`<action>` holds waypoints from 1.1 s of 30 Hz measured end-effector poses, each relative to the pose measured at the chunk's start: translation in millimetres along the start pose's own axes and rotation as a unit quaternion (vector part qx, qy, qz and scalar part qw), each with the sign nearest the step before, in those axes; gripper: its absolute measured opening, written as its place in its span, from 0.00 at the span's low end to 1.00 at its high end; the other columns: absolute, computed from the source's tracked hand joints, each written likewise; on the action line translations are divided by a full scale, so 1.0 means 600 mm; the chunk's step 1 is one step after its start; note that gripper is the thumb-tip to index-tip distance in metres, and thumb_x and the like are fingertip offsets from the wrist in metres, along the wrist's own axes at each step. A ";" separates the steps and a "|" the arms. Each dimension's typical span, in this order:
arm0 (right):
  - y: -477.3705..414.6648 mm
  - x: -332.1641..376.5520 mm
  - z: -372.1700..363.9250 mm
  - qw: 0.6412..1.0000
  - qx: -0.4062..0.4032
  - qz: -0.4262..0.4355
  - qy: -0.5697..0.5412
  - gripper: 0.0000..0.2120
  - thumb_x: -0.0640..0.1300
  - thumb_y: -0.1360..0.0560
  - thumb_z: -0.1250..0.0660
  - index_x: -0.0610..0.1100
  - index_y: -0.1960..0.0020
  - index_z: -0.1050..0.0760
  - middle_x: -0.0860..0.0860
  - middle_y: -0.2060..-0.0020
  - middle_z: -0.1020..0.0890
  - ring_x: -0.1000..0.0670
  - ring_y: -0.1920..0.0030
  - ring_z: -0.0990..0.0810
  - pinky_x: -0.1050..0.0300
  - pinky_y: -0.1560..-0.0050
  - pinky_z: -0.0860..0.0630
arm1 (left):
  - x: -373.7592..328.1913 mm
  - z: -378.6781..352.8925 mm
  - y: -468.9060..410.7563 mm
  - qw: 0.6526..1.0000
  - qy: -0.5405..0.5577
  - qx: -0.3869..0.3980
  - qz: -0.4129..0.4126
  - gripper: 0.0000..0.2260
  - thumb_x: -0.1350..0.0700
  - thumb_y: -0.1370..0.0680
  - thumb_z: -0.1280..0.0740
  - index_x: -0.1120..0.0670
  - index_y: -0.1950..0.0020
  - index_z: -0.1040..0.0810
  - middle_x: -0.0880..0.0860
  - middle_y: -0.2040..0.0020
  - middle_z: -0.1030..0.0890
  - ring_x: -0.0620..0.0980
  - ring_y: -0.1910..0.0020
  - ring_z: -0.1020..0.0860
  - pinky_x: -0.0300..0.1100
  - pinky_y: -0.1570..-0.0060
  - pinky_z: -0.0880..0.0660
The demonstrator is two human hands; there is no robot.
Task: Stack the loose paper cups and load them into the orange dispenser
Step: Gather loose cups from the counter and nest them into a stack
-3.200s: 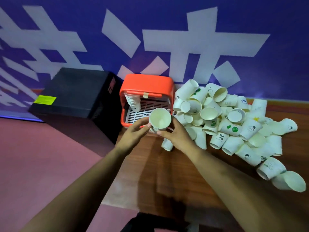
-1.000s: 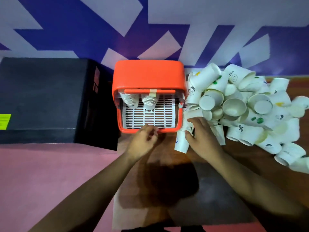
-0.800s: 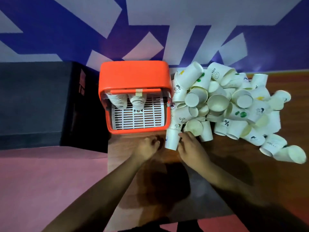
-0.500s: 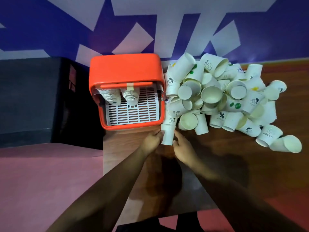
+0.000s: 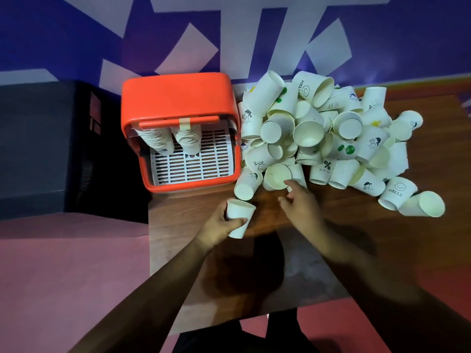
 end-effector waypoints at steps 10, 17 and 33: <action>0.014 0.005 0.033 0.998 -0.014 0.056 -0.020 0.05 0.43 0.27 0.28 0.44 0.52 0.18 0.50 0.58 0.16 0.49 0.57 0.17 0.52 0.57 0.22 | 0.008 -0.027 0.009 0.995 -0.079 0.011 -0.064 0.31 0.60 0.30 0.22 0.40 0.33 0.29 0.46 0.36 0.22 0.44 0.34 0.26 0.39 0.35 0.29; 0.084 -0.011 0.081 0.986 -0.011 0.108 -0.125 0.03 0.43 0.31 0.23 0.46 0.58 0.16 0.50 0.40 0.28 0.61 0.39 0.27 0.70 0.41 0.30 | 0.008 -0.090 -0.008 0.981 -0.170 0.038 -0.086 0.31 0.60 0.29 0.23 0.40 0.32 0.31 0.49 0.32 0.29 0.44 0.32 0.32 0.41 0.33 0.35; 0.104 0.014 -0.042 0.967 0.149 0.188 0.089 0.39 0.60 0.34 0.30 0.47 0.27 0.35 0.47 0.35 0.32 0.44 0.38 0.31 0.46 0.38 0.32 | -0.149 -0.038 -0.007 0.795 -0.502 -0.210 -0.268 0.16 0.56 0.25 0.31 0.62 0.42 0.26 0.61 0.48 0.27 0.61 0.49 0.28 0.54 0.48 0.27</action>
Point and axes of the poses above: each hand's wrist, its own y-axis away from the middle knuckle, its own z-axis out of the back of the hand, x = y × z, the point moved 9 cm from there along -y, towards the middle knuckle
